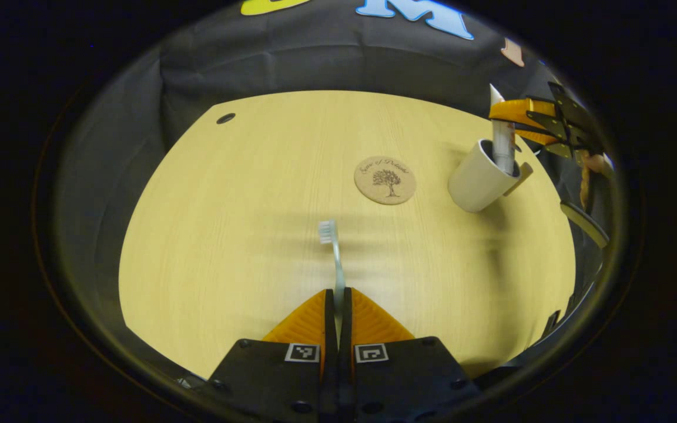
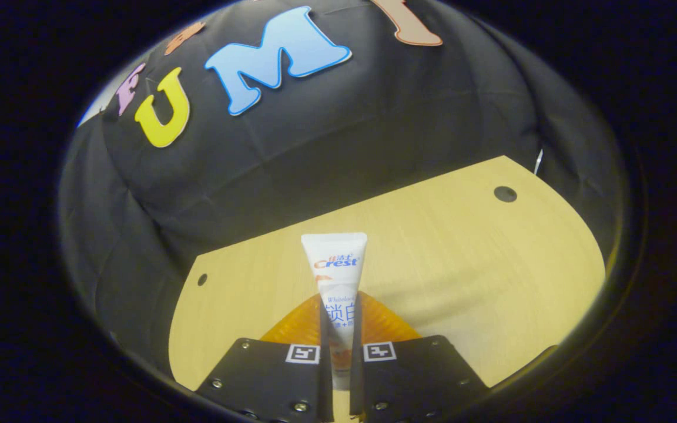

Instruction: Put the toothbrush and toothpaste on the desktop into the cup, then pick up the cup and place it on the coaster on the desktop.

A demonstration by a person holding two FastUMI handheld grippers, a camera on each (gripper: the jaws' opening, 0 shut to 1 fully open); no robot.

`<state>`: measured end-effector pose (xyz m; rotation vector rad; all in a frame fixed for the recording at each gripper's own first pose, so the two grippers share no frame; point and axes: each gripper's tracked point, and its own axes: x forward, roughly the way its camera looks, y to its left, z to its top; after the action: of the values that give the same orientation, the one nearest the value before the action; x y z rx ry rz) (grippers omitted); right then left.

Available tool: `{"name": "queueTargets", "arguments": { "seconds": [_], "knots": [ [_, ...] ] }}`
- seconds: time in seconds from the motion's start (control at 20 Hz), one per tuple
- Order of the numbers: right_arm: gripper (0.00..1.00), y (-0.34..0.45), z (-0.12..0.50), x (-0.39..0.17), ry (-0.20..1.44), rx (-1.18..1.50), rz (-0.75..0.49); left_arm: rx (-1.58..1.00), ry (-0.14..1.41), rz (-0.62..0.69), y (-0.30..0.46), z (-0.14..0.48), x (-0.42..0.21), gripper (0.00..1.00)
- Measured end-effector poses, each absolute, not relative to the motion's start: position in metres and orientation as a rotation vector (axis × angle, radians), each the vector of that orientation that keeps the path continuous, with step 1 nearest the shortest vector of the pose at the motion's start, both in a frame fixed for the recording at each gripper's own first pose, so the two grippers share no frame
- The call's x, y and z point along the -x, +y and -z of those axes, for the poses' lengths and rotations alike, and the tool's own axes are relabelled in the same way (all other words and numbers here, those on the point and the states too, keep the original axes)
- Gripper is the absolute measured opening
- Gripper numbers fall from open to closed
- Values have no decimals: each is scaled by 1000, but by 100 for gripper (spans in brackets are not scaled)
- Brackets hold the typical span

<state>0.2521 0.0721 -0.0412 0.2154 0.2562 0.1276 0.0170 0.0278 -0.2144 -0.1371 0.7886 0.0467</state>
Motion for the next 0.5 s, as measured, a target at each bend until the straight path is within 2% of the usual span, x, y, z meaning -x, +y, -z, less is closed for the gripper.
{"name": "queueTargets", "arguments": {
  "seconds": [0.2, 0.4, 0.5],
  "knots": [
    [13, 71, 48, -249, 246, -209, -141, 143, 789, -52, 29, 210, -18, 8],
    [24, 71, 56, -240, 258, -211, -142, 145, 781, -54, 33, 193, -17, 8],
    [25, 72, 65, -234, 272, -199, -151, 146, 773, -50, 32, 185, -25, 8]
  ]
}}
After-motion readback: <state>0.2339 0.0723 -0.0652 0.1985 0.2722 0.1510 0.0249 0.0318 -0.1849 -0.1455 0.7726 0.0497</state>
